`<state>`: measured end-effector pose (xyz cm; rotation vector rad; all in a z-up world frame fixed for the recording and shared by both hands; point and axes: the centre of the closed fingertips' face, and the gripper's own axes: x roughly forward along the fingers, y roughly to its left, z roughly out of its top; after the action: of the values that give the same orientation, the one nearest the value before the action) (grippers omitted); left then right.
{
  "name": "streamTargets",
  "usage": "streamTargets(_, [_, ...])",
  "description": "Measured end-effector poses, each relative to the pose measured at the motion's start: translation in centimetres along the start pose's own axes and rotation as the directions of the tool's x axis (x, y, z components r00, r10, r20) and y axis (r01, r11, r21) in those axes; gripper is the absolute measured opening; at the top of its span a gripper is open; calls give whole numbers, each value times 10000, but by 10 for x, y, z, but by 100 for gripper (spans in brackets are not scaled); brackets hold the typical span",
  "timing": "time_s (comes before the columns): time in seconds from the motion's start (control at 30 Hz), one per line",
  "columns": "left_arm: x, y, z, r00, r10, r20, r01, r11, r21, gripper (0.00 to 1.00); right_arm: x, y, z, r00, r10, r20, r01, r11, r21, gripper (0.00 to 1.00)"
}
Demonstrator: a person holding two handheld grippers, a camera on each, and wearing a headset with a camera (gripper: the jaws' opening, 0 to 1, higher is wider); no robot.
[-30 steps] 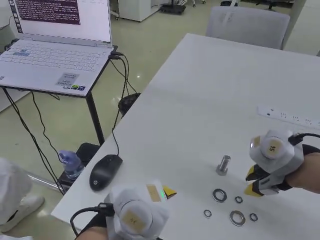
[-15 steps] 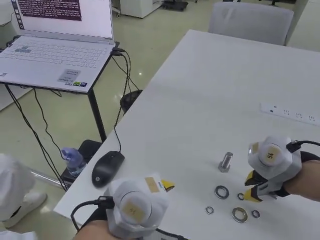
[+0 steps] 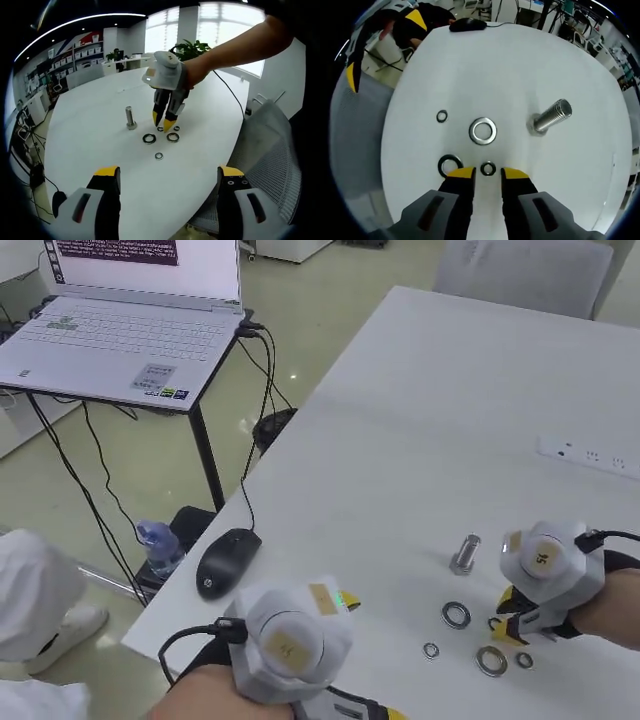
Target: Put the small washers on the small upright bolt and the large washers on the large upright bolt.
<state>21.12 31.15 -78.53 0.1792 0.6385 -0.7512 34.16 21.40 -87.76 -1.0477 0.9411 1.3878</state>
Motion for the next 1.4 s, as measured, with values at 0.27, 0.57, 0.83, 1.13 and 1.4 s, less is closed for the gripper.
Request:
streamTargets(0.27, [-1, 1, 3, 10000, 31, -2, -31, 10000, 63, 77, 0, 2, 0, 9999, 27, -130, -28, 10000, -69, 21])
streamTargets(0.57, [-4, -3, 4, 10000, 7, 27, -8, 9999, 105, 75, -1, 2, -2, 9995, 40, -317, -41, 10000, -10, 16])
streamTargets(0.83, [-6, -5, 2, 10000, -19, -14, 19, 9999, 128, 73, -1, 3, -2, 9989, -101, -463, 110, 9998, 187, 15])
streamTargets(1.13, [-9, -8, 4, 10000, -46, -4, 46, 9999, 156, 71, 0, 0, -3, 9986, -129, -519, 153, 9988, 459, 13])
streamTargets(1.4, [-10, -5, 4, 10000, 67, -71, -65, 9997, 250, 69, -6, 0, -7, 9991, -176, -391, 207, 9966, 794, 13])
